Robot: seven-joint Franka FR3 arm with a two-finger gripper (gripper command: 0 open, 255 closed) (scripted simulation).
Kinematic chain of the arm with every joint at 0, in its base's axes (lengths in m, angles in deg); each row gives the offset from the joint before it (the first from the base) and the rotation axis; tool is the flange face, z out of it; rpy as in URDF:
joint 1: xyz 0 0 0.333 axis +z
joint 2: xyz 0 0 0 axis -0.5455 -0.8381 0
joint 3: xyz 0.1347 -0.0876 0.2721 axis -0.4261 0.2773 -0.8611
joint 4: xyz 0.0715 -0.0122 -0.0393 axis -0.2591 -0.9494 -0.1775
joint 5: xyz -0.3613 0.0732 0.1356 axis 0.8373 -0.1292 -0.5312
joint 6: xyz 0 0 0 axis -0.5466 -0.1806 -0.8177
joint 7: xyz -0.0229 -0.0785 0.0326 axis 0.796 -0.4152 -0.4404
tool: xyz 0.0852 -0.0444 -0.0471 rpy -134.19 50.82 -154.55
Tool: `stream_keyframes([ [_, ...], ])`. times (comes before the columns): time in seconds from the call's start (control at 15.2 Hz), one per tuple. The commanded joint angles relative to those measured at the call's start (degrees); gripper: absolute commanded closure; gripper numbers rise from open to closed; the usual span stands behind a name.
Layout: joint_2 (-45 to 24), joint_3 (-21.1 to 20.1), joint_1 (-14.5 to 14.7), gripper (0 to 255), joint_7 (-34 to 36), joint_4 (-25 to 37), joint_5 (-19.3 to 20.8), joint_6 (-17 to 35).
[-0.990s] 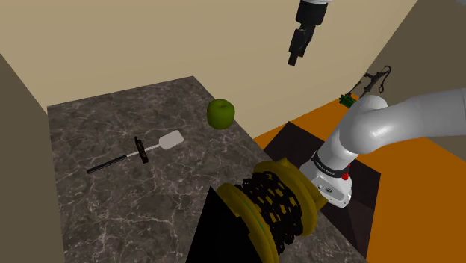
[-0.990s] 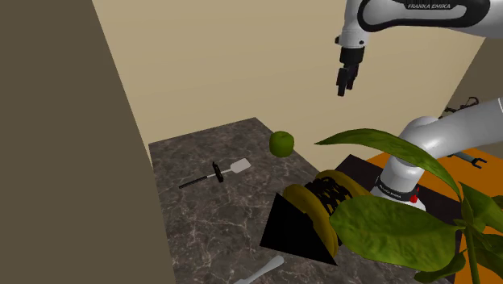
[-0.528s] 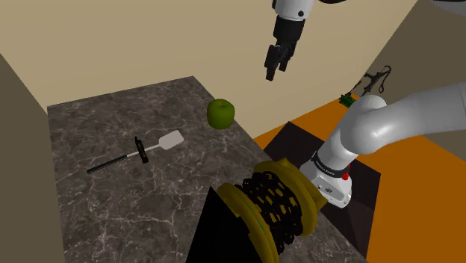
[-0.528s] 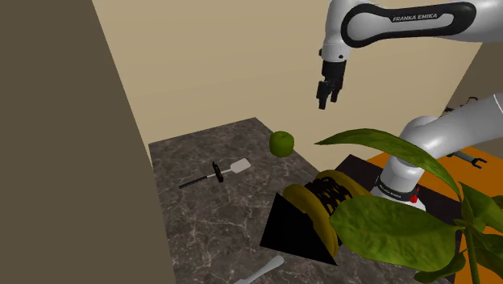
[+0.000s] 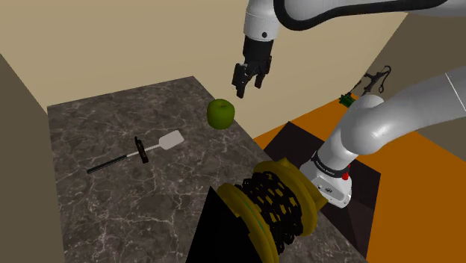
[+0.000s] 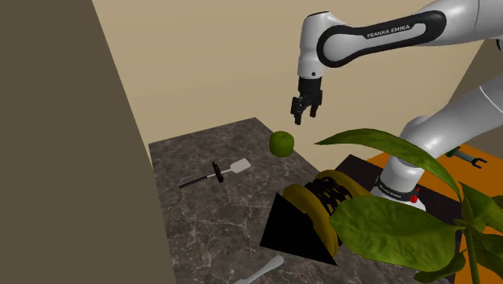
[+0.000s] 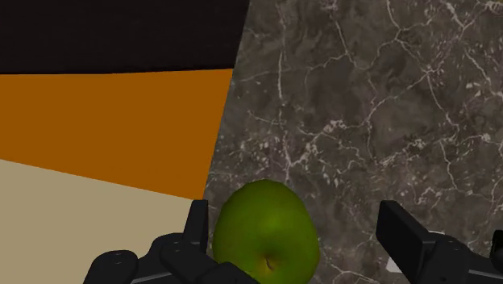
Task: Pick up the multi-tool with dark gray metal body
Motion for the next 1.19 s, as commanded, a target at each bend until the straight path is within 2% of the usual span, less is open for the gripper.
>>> stream_keyframes([
  [0.0,-2.78,-2.30,0.15,0,3.25,0.69,-0.92,2.63],
  [0.26,-9.94,-7.02,-0.04,0,9.97,3.74,-1.33,7.72],
  [0.53,-18.16,-11.45,-0.50,0,17.30,8.03,0.31,12.39],
  [0.86,-29.88,-15.82,-0.51,0,27.72,15.12,5.83,17.04],
  [1.12,-40.06,-17.18,1.30,0,36.55,22.30,12.40,19.13],
])
